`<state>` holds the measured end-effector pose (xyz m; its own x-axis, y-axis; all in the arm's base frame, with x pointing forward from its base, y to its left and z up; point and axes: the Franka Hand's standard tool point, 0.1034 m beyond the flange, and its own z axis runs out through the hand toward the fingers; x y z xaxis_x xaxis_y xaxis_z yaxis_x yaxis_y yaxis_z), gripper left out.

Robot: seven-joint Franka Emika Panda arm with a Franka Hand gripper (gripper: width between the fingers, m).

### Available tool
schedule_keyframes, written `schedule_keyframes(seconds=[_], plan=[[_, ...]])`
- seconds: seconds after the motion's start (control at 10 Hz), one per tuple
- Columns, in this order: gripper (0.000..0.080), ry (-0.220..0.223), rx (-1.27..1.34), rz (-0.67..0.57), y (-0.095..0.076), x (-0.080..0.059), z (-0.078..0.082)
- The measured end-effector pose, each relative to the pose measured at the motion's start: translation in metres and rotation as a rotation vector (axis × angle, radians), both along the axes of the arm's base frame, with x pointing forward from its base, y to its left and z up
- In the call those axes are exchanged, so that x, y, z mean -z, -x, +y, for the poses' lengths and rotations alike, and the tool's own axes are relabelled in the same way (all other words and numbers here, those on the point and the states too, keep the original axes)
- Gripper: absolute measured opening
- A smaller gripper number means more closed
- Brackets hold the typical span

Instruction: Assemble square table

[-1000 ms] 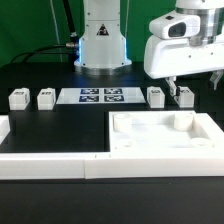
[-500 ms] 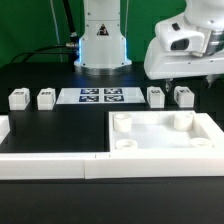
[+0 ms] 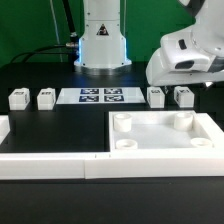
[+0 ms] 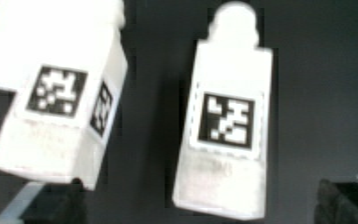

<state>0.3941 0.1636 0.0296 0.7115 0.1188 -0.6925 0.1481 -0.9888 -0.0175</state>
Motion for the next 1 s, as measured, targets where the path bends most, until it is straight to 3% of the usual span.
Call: schedule_keyframes(seconds=[0.1, 0.3, 0.5, 0.6, 0.8, 0.9, 1.0], plan=[[0.0648, 0.03, 0.006, 0.077, 0.008, 0.005, 0.001], [0.0648, 0.064, 0.022, 0.111, 0.018, 0.02, 0.007], [0.0648, 0.103, 0.046, 0.122, 0.025, 0.024, 0.011], [0.0648, 0.098, 0.042, 0.12, 0.024, 0.024, 0.01], [0.0379, 0.098, 0.042, 0.121, 0.024, 0.024, 0.01], [0.0379, 0.098, 0.042, 0.121, 0.024, 0.024, 0.01], [0.0288, 0.098, 0.042, 0.121, 0.024, 0.024, 0.01]])
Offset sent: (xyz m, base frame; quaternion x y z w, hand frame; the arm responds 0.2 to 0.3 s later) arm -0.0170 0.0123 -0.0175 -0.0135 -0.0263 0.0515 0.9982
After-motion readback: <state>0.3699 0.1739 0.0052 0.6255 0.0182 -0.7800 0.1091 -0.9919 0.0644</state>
